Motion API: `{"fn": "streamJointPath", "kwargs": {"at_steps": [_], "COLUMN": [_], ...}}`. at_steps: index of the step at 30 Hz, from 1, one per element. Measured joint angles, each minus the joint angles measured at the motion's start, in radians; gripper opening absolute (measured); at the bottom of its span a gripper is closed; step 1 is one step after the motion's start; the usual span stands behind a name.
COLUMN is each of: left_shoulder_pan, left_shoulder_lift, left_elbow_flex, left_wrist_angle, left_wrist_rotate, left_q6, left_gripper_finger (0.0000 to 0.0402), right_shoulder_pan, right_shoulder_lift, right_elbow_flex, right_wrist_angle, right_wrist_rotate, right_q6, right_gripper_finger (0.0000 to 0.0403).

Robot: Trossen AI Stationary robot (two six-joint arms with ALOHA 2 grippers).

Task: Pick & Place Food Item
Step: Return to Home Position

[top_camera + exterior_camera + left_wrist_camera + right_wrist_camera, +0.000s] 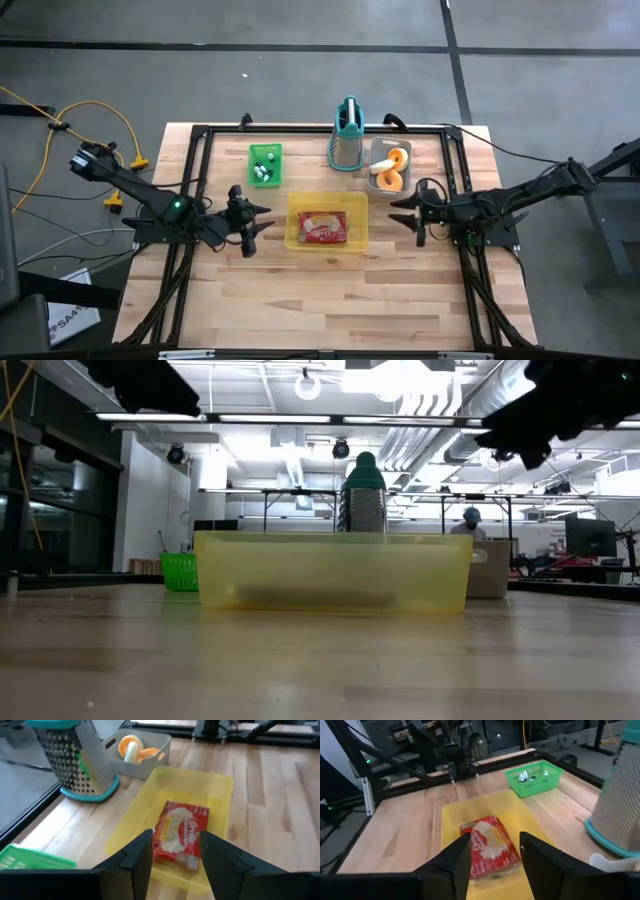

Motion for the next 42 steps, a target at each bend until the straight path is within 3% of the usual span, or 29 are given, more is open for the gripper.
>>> {"fn": "streamJointPath", "kwargs": {"at_steps": [12, 29, 42], "left_shoulder_pan": [0.011, 0.011, 0.011], "left_shoulder_lift": [-0.001, -0.001, -0.001], "left_elbow_flex": [-0.104, -0.116, -0.115], "left_wrist_angle": [0.005, 0.027, 0.042], "left_wrist_rotate": [-0.041, -0.043, -0.036], "left_q6": [-0.124, -0.142, -0.142], "left_gripper_finger": [0.0154, 0.0154, 0.0154], "right_shoulder_pan": [0.001, 0.002, 0.002], "right_shoulder_lift": [-0.257, -0.403, -0.476], "right_elbow_flex": [-0.099, -0.238, -0.298], "right_wrist_angle": [-0.031, -0.02, 0.007], "right_wrist_rotate": [-0.004, -0.01, -0.109], "right_q6": [0.006, 0.073, 0.095], "right_gripper_finger": [0.0152, 0.0152, 0.0152]}}
